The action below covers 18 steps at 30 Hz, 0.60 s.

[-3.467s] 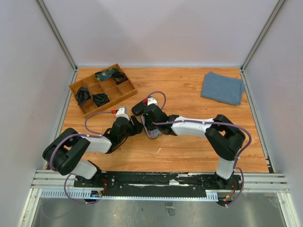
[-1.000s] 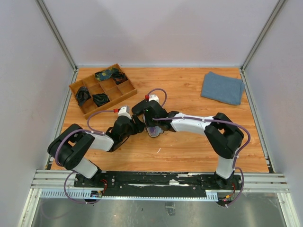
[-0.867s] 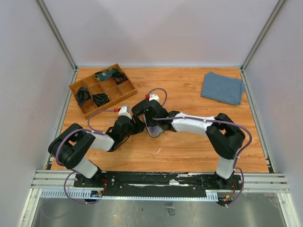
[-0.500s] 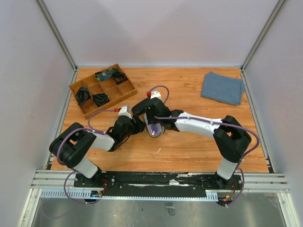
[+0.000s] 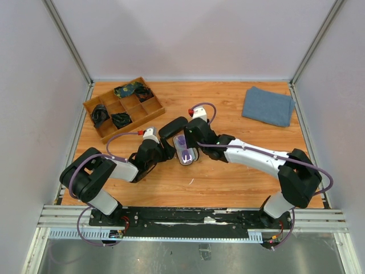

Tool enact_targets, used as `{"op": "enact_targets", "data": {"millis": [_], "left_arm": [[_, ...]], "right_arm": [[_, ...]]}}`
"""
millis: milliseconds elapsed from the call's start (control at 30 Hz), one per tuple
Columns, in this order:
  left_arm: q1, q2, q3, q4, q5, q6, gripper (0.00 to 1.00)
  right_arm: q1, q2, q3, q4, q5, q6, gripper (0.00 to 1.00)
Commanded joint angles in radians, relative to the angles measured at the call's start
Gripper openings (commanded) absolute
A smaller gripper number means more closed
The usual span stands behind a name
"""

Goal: Organize the sunglasses
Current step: Place the sunglasses in the sunglasses case.

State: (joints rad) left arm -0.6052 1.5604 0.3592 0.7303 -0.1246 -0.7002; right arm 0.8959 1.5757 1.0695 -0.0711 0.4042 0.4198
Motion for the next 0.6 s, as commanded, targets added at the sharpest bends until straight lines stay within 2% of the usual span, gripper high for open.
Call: {"op": "enact_targets", "data": {"millis": [0,67,300,567], "left_arm": [[0.004,0.038,-0.024,-0.147,0.021,0.007,0.57],[0.004,0.038,-0.025,-0.147,0.022,0.008,0.57],[0.004,0.036,-0.024,-0.147,0.023,0.011,0.57],[0.004,0.031,-0.024,-0.15,0.023,0.011,0.56]], "right_arm": [[-0.058,-0.067,-0.059,-0.053,0.081,-0.008,0.62],[-0.086,-0.085,-0.081,-0.055,0.066,-0.008,0.63],[-0.151,-0.119,-0.162,0.071,-0.193,-0.069,0.6],[-0.152,-0.031,-0.117,0.088,-0.323,-0.068,0.58]]}}
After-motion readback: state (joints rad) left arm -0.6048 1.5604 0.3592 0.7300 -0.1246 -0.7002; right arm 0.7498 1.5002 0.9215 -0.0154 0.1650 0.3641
